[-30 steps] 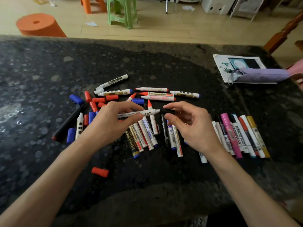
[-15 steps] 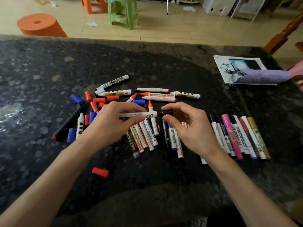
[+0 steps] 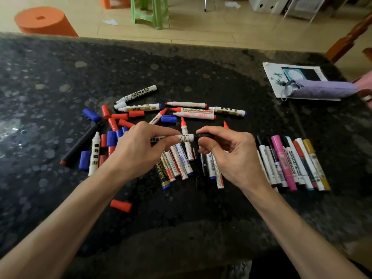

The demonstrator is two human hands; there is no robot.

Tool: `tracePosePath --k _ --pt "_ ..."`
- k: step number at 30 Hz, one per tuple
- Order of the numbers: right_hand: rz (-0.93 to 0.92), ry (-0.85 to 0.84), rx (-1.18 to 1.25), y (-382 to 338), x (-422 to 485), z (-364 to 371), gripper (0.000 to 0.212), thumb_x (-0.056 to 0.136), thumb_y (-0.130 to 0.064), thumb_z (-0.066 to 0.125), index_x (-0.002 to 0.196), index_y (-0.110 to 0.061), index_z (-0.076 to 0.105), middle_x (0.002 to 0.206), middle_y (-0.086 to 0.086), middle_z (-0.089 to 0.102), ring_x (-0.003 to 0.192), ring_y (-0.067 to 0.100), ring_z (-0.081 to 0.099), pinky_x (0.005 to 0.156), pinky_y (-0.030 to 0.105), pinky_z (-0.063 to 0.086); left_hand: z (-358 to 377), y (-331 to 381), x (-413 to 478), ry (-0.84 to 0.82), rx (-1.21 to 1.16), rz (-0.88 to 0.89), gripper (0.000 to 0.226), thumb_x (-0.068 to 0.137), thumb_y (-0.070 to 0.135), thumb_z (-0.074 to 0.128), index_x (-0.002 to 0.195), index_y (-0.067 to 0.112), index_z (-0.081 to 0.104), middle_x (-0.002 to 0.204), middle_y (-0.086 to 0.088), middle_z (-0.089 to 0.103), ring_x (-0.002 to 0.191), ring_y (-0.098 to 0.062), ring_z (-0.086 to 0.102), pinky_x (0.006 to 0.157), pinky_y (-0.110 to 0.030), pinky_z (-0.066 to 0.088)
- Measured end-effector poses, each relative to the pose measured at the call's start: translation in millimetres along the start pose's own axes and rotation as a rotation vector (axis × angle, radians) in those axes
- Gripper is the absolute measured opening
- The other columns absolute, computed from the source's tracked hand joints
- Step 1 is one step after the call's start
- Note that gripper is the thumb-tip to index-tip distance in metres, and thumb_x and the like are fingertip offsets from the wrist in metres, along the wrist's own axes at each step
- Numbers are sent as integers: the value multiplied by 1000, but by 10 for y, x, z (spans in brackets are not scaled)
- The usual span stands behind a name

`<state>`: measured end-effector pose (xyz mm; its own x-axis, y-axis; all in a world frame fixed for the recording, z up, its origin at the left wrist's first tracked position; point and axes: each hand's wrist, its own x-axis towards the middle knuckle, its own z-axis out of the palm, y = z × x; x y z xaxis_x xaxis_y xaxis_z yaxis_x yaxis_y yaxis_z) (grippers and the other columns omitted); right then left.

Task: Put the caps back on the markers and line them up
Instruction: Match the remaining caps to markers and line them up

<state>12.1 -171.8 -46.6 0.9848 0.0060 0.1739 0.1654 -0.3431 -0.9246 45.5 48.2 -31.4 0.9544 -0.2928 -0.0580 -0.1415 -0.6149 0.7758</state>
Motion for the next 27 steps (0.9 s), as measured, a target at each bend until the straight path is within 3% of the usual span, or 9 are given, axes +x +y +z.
tracePosePath --k 7,10,13,17,20,23,25,27 --pt "5 -8 -50 23 -39 -2 20 92 -11 77 111 -19 78 91 -7 78 78 13 76 77 24 60 42 -79 18 -67 -20 -11 20 97 43 61 109 44 76 72 13 68 73 -16 68 76 -50 58" --pt "52 -69 -6 -7 -20 -67 17 92 -11 76 107 -19 77 89 -3 78 77 14 76 76 27 61 32 -75 14 -151 -68 13 18 100 40 58 100 41 76 71 7 64 71 -23 65 73 -51 57" --pt "207 -73 262 -114 -44 -9 17 90 -8 77 106 -8 72 88 4 78 80 15 76 73 23 59 97 29 -14 -196 -157 58 19 103 36 54 98 35 72 74 5 65 64 -12 60 63 -33 51" --pt "330 -6 365 -126 -121 92 19 93 -25 75 109 -15 74 104 2 79 103 17 75 92 36 59 298 171 -37 -212 -294 32 22 106 34 49 121 30 64 95 5 73 80 -9 68 62 -26 51" --pt "372 94 379 -100 -96 -70 23 100 -28 67 118 -15 72 110 2 78 108 10 72 92 27 57 322 131 -26 -161 -274 17 30 105 36 48 132 35 59 115 14 68 108 1 64 84 -19 52" --pt "335 102 -22 -44 -57 -427 18 106 -30 58 121 -25 65 100 -9 72 89 -10 67 75 8 50 290 79 -10 -87 -271 9 26 103 35 53 126 36 63 116 13 68 110 -5 65 89 -27 55" --pt "354 98 -409 46 -60 -678 23 105 -41 57 126 -35 52 94 -16 67 82 -9 63 66 12 45 297 78 -13 -79 -261 12 23 102 34 55 123 36 65 113 12 70 106 -9 67 90 -33 57" --pt "413 133 -679 164 -91 -894 29 102 -45 60 125 -30 49 89 -13 65 79 -3 60 63 22 43 316 107 -11 -90 -229 17 22 102 33 56 122 36 66 111 13 70 104 -8 68 91 -35 57"
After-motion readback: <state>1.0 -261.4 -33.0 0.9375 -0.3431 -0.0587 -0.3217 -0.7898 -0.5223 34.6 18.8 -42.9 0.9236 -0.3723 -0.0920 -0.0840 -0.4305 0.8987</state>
